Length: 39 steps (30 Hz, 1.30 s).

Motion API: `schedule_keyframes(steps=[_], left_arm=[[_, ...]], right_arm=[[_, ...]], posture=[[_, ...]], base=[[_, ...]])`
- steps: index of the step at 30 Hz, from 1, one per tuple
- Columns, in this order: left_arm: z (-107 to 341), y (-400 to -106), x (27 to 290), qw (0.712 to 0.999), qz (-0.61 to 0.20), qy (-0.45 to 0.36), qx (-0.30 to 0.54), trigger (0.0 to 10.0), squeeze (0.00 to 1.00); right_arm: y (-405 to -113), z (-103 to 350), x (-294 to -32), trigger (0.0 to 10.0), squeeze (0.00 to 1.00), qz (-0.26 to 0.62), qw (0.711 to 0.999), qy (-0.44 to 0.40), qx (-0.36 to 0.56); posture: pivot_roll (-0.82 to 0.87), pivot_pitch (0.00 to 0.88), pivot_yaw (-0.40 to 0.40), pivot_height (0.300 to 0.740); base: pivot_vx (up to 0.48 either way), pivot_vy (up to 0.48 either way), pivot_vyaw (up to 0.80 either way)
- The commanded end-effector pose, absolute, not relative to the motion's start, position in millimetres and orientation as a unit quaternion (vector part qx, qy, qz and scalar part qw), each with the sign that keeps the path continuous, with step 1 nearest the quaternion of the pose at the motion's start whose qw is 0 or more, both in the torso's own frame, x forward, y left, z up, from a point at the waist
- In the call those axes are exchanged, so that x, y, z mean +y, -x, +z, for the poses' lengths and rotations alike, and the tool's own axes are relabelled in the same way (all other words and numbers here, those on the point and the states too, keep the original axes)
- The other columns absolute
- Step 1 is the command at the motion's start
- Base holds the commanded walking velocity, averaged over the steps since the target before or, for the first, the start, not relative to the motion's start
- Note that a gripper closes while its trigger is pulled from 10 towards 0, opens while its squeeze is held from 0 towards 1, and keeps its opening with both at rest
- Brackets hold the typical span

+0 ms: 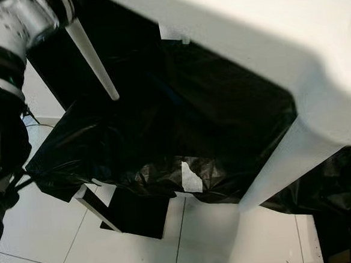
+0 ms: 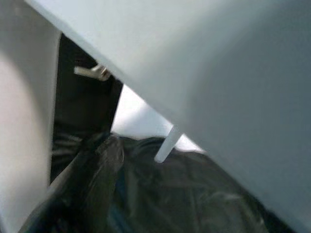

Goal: Building children table

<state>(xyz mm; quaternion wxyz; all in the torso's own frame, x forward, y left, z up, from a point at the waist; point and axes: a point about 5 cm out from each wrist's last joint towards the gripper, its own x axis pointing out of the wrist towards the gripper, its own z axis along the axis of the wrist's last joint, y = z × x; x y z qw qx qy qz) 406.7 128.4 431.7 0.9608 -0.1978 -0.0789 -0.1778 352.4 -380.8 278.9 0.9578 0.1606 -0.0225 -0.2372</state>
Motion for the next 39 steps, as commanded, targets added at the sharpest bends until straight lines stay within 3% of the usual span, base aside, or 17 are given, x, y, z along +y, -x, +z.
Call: schedule_keyframes(steps=[1,4,7,21,26,30,36,38,39], left_arm=[[439.0,-404.9,124.0,0.959,-0.178,0.203,-0.087,10.0,0.0],[444.4,-403.2,115.6,0.96,-0.18,0.199,-0.086,10.0,0.0],[443.3,-402.5,95.8,0.96,-0.193,0.189,-0.073,10.0,0.0],[390.4,-410.2,52.8,0.97,-0.214,0.11,0.021,10.0,0.0],[372.3,-413.5,50.1,0.976,-0.213,0.04,0.03,10.0,0.0],[363.1,-415.0,52.1,0.976,-0.211,0.031,0.046,10.0,0.0],[349.0,-417.9,62.8,0.974,-0.215,0.008,0.068,10.0,0.0],[345.9,-418.6,67.0,0.973,-0.22,-0.001,0.073,10.0,0.0],[343.0,-419.1,70.3,0.972,-0.219,-0.003,0.08,10.0,0.0]], right_arm=[[-364.3,279.2,-362.9,10.0,0.0,-0.195,0.945,-0.263,-0.022],[-366.4,290.3,-360.6,10.0,0.0,-0.198,0.938,-0.283,-0.032],[-366.6,302.8,-361.3,10.0,0.0,-0.217,0.906,-0.357,-0.06],[-354.3,313.8,-380.4,10.0,0.0,-0.298,0.882,-0.353,-0.092],[-355.5,308.6,-378.8,10.0,0.0,-0.304,0.873,-0.372,-0.085],[-355.6,304.3,-378.8,10.0,0.0,-0.313,0.871,-0.37,-0.079],[-355.6,302.7,-378.8,10.0,0.0,-0.322,0.895,-0.301,-0.063],[-360.0,306.2,-372.7,10.0,0.0,-0.308,0.927,-0.209,-0.05],[-361.2,310.5,-370.7,10.0,0.0,-0.313,0.943,-0.112,-0.036]], posture=[[-0.02,0.0,0.092,0.74],[-0.01,0.0,0.1,0.74],[-0.01,0.0,0.11,0.74],[0.01,0.0,0.123,0.74],[0.0,0.0,0.13,0.74],[0.0,0.0,0.13,0.74],[0.01,0.0,0.122,0.74],[0.01,0.0,0.12,0.74],[0.01,0.0,0.118,0.74]], base=[[0.0,0.0,0.0],[0.0,0.0,0.0],[0.0,0.0,0.0],[0.0,0.0,0.0],[0.0,0.0,0.0],[0.0,0.0,0.0],[0.0,0.0,0.0],[0.0,0.0,0.0],[0.0,0.0,0.0]])
